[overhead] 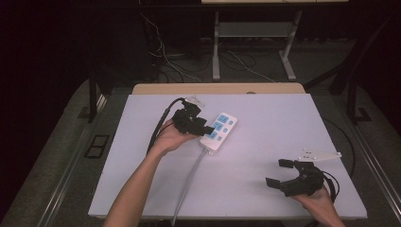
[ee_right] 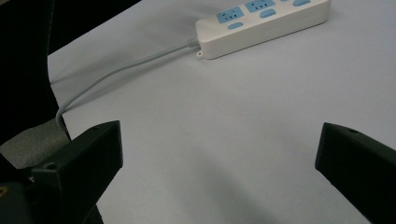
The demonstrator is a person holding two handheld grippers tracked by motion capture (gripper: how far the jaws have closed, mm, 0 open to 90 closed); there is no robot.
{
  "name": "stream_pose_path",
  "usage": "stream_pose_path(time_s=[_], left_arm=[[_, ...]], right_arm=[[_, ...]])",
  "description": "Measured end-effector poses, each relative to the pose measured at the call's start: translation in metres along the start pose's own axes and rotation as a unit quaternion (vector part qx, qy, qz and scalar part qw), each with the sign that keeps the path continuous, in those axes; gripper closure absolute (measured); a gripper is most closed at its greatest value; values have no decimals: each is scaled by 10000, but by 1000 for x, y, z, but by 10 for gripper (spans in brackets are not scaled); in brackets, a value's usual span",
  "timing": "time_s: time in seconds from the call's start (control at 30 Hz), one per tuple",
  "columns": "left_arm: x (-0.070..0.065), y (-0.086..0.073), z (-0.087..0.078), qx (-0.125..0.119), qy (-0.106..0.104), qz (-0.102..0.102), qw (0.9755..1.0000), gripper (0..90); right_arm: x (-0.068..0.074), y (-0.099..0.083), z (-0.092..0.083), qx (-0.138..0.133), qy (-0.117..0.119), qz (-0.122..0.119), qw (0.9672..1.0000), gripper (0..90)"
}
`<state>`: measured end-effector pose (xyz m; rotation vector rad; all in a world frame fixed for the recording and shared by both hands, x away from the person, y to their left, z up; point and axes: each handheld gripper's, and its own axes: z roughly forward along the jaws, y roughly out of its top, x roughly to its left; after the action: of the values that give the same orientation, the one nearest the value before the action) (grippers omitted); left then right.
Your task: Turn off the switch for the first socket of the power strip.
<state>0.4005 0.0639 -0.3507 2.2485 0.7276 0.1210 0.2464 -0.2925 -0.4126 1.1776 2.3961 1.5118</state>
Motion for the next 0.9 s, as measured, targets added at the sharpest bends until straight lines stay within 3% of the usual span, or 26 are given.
stream_pose_path(time_s=[0.3, 0.7, 0.9], left_arm=[[0, 1, 13, 147, -69, 96, 9998, 688], [6, 2, 29, 257, -216, 12, 9994, 879], [5, 3, 36, 320, -239, 27, 9992, 891]], right_arm=[[0, 0, 0, 12, 9, -4, 10000, 6], [1, -1, 1, 67, 16, -27, 10000, 6], [1, -1, 2, 82, 30, -35, 10000, 6]])
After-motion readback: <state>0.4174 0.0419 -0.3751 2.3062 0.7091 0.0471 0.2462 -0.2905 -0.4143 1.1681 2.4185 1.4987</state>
